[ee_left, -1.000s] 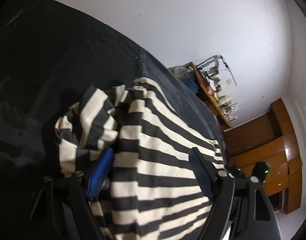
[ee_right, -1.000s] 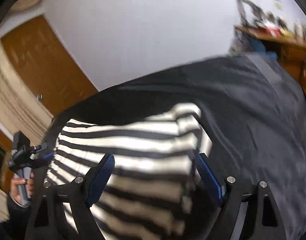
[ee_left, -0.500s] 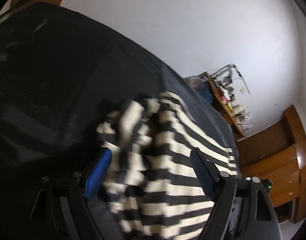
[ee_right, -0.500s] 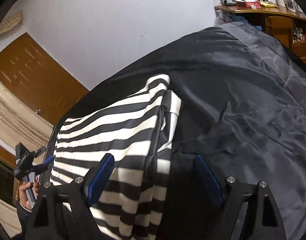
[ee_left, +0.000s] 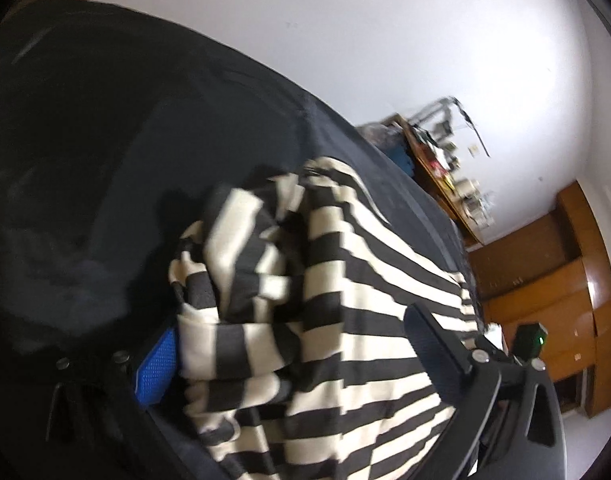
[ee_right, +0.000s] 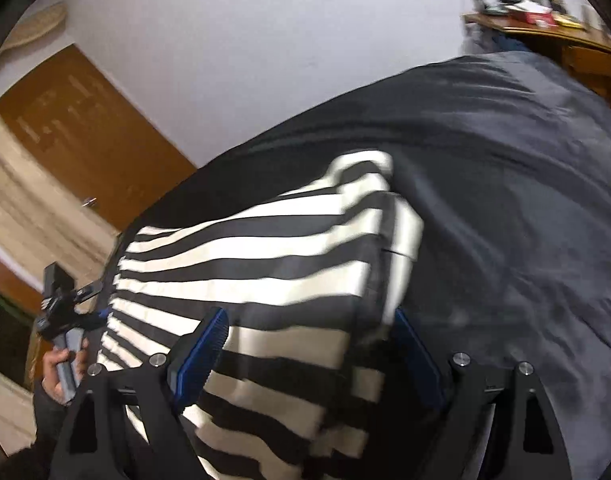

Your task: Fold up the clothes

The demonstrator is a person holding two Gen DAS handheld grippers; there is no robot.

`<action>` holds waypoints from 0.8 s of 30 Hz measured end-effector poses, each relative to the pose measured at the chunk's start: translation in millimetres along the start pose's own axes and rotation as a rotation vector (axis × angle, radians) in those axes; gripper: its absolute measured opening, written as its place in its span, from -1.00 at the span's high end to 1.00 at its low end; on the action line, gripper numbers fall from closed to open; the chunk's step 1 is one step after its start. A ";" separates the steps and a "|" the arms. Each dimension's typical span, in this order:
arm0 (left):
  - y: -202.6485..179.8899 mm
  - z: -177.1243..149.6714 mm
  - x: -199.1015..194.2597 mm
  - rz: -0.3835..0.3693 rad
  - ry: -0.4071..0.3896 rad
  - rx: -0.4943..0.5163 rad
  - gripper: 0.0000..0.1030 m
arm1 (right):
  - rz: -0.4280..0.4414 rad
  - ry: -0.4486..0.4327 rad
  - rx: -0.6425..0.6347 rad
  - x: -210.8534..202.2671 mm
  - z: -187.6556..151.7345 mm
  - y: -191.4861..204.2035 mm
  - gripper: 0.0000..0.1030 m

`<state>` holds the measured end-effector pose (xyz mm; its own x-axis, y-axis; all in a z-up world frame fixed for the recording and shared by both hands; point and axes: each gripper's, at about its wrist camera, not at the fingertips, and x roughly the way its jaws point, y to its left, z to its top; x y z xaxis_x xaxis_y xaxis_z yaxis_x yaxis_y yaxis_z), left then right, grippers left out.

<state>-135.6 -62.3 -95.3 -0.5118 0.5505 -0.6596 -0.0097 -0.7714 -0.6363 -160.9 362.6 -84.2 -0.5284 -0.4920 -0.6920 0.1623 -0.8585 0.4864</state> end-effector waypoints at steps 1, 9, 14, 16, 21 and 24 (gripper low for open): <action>-4.4 -0.3 1.4 -0.005 0.009 0.030 -0.99 | 0.004 0.007 -0.019 2.8 1.2 2.5 -0.66; -7.0 5.7 15.2 0.070 0.073 0.100 0.19 | -0.097 0.058 -0.194 18.5 3.9 23.9 0.19; -17.9 1.2 10.6 0.121 0.071 0.167 0.28 | -0.126 0.045 -0.215 21.6 3.2 26.7 0.31; -17.4 4.1 11.5 0.121 0.073 0.151 0.19 | -0.119 0.031 -0.181 21.5 4.5 22.8 0.30; -24.2 1.9 16.4 0.131 0.078 0.165 0.09 | -0.097 0.023 -0.184 25.8 6.3 30.0 -0.02; -34.5 -2.3 17.2 0.140 0.078 0.197 0.43 | -0.089 -0.004 -0.201 21.9 4.5 32.1 0.56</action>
<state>-142.1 -25.4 -85.6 -0.4525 0.4510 -0.7693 -0.1149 -0.8850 -0.4512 -171.0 324.9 -81.4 -0.5509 -0.4128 -0.7253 0.2780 -0.9102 0.3069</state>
